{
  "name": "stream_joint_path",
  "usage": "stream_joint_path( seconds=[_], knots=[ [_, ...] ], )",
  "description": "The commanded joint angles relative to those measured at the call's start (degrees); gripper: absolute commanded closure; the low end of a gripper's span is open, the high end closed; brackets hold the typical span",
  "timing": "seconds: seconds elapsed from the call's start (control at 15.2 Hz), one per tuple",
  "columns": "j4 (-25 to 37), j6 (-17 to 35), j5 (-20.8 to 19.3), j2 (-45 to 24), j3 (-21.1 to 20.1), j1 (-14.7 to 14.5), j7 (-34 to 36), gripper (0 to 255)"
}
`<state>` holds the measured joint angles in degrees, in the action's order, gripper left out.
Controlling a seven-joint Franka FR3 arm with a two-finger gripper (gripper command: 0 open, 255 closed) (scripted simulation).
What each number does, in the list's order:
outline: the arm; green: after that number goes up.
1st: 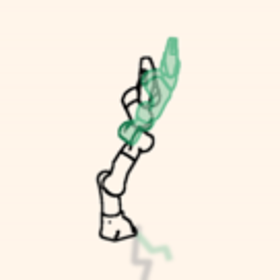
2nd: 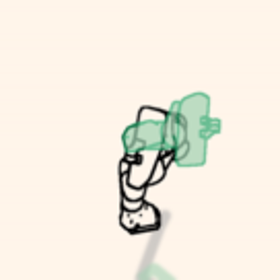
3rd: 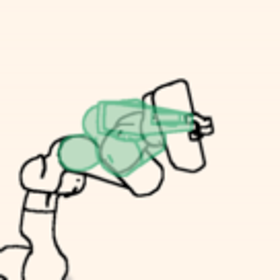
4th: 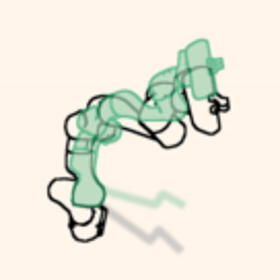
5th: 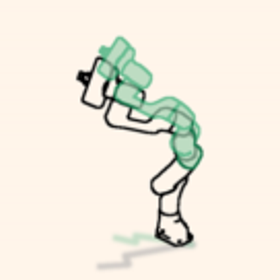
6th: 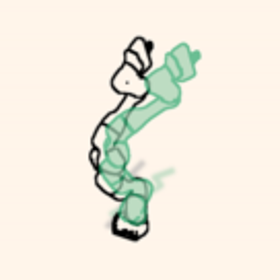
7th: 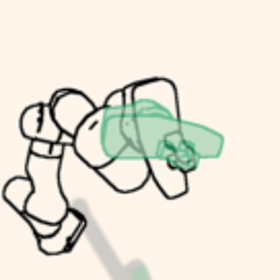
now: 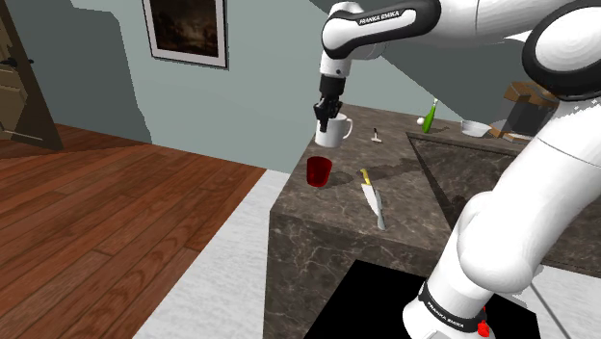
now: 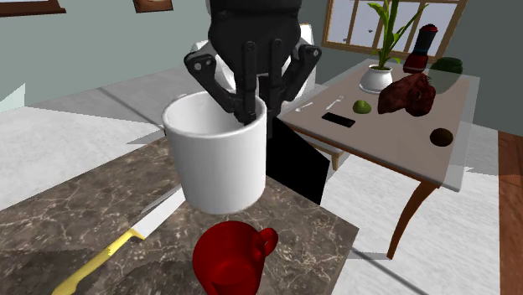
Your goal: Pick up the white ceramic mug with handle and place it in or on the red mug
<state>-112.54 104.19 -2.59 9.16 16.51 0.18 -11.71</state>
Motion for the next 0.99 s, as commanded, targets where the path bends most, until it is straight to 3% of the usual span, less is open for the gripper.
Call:
stream_joint_path(
  seconds=[0.0,0.92],
  knots=[
    [2.53,0.32,0.83,-2.96,0.16,-0.16,-0.33,255],
    [-6.49,10.99,1.23,-4.68,0.44,-0.01,-0.67,255]
  ],
)
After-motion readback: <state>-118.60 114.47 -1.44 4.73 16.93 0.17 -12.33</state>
